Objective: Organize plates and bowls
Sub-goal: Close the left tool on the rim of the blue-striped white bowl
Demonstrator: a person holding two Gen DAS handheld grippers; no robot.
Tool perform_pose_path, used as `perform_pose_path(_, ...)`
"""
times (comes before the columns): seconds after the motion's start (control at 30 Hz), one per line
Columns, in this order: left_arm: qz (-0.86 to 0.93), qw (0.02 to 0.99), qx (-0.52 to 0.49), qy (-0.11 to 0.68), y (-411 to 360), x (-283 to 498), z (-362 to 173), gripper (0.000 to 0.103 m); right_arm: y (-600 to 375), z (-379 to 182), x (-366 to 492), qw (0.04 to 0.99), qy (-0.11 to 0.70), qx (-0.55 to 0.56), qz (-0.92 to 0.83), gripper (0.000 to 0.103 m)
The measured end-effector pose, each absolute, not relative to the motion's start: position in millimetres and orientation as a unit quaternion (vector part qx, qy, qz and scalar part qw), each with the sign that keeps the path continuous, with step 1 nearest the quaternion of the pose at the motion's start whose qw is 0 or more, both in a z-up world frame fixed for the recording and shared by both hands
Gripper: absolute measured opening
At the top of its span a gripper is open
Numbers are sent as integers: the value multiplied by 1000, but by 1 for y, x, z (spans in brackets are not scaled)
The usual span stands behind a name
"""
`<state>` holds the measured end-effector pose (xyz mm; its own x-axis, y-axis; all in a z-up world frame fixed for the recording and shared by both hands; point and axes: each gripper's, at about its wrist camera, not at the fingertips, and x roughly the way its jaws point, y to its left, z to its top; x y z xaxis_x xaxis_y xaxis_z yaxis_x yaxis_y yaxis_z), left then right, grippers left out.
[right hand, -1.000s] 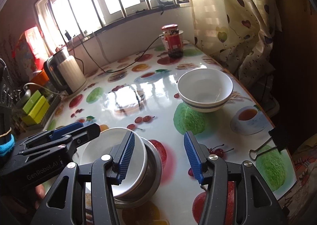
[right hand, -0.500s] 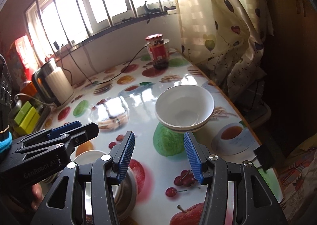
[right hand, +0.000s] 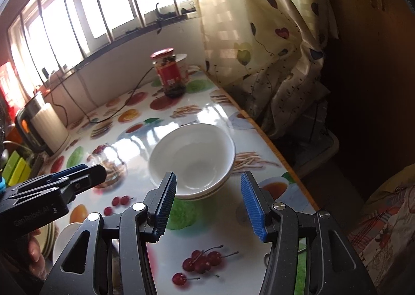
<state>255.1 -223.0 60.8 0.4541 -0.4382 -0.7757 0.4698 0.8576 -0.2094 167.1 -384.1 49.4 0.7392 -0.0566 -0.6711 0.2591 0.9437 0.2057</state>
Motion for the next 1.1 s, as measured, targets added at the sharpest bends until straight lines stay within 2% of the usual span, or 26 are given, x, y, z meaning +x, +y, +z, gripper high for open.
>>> perform_pose_path(0.53, -250, 836, 57, 485, -268, 279, 41, 46, -407, 30, 198, 917, 364, 143, -78, 51)
perform_pose_path(0.83, -239, 833, 53, 497, -275, 286, 33, 45, -414, 19, 211, 913, 374, 149, -68, 37)
perform_pose_path(0.93, -234, 834, 51, 497, -275, 287, 33, 33, -415, 18, 214, 913, 374, 151, -66, 33)
perform_pose_path(1.1, -230, 833, 52, 501, -277, 291, 31, 32, -416, 17, 217, 912, 376, 153, -61, 27)
